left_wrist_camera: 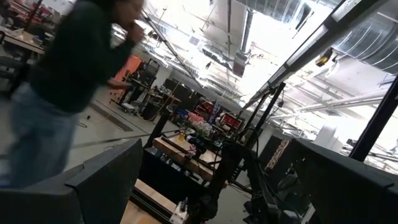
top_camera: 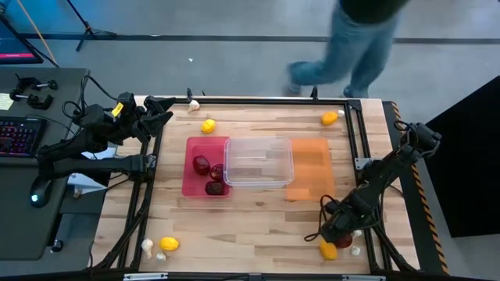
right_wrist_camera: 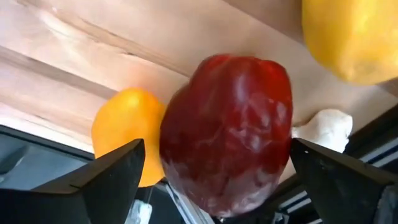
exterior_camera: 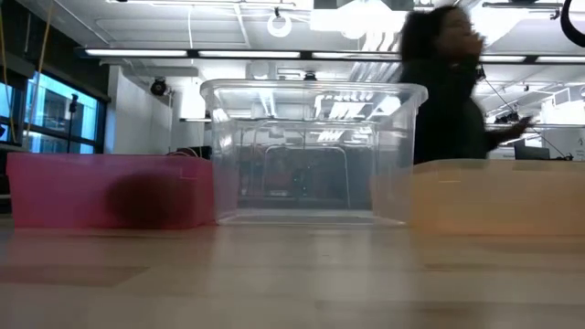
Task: Sort produce into baskets
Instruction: Put the red apple into the pink bin
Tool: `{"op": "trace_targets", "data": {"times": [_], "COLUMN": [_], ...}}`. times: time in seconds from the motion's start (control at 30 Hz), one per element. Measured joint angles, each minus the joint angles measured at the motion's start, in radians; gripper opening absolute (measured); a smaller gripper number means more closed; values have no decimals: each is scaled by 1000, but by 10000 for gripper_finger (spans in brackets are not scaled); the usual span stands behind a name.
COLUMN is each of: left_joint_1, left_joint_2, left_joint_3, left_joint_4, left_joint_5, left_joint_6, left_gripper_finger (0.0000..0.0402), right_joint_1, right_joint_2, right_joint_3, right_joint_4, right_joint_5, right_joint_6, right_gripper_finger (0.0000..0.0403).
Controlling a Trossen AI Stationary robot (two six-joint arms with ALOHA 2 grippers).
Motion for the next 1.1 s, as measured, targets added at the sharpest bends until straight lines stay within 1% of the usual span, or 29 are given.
{"op": "trace_targets", "data": {"times": [0.17,0.4,0.5,0.6,0.7,0.83,0.9,0.97,1.03,1.1], "left_joint_1": [0,0,0,0,0,0,0,0,0,0], "left_joint_2": [0,0,0,0,0,0,0,0,0,0], "left_joint_3": [0,0,0,0,0,0,0,0,0,0], "left_joint_4": [0,0,0,1,2,2,4,5,5,4], "left_joint_5": [0,-1,-2,-2,-22,-36,-36,-36,-46,-54], "left_joint_6": [0,-5,-5,-5,-5,-5,-6,-5,-6,-6], "left_gripper_finger": [392,392,392,392,392,392,392,392,392,392], "right_joint_1": [0,0,0,0,-2,-3,-4,-21,-59,-116], "right_joint_2": [23,106,125,119,93,45,14,-16,-36,-40], "right_joint_3": [1,1,2,6,25,93,154,226,302,372], "right_joint_4": [-5,34,56,66,24,-95,-151,-190,-197,-196], "right_joint_5": [-11,-71,-77,-76,-67,-38,11,98,230,401], "right_joint_6": [-4,12,23,28,25,-19,-47,-93,-156,-268], "right_gripper_finger": [390,387,370,337,304,303,303,303,303,303]}}
